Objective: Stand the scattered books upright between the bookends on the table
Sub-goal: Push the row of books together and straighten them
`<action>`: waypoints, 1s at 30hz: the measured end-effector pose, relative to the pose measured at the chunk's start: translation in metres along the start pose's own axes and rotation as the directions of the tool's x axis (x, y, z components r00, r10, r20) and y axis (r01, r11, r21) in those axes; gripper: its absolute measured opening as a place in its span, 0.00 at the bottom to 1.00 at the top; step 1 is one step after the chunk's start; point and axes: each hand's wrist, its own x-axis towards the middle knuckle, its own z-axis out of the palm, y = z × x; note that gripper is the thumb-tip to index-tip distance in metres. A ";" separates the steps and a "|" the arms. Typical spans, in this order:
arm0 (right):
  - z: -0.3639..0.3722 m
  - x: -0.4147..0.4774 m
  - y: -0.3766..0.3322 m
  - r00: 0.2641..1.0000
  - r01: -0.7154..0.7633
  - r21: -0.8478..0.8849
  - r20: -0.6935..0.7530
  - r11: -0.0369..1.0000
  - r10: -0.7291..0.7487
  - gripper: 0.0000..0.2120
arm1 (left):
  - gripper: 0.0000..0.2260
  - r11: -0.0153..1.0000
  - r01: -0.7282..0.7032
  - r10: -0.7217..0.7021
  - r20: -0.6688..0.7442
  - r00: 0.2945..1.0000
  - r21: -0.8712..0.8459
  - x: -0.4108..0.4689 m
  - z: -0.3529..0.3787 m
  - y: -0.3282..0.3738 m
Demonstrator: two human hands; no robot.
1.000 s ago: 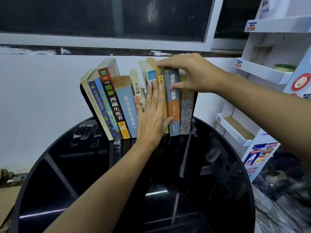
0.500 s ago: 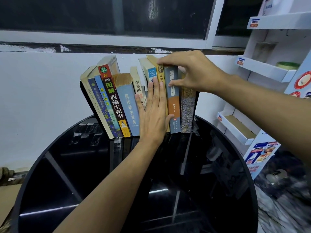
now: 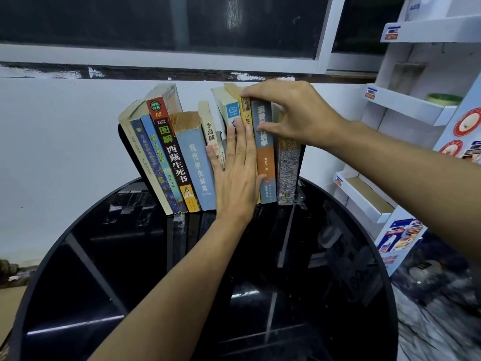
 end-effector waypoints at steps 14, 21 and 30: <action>-0.023 -0.039 0.022 0.977 -0.127 -0.023 0.169 0.992 0.129 0.36 | 0.56 0.996 -0.059 0.066 0.105 0.992 -0.066 -0.002 -0.001 0.015; -0.018 -0.034 0.020 0.972 -0.118 0.009 0.204 0.993 0.114 0.35 | 0.60 0.998 -0.037 0.042 0.100 0.994 -0.056 -0.001 0.004 0.020; -0.014 -0.034 0.024 0.978 -0.118 0.027 0.178 0.993 0.111 0.34 | 0.62 1.000 -0.003 0.005 0.073 0.997 -0.028 0.000 0.009 0.026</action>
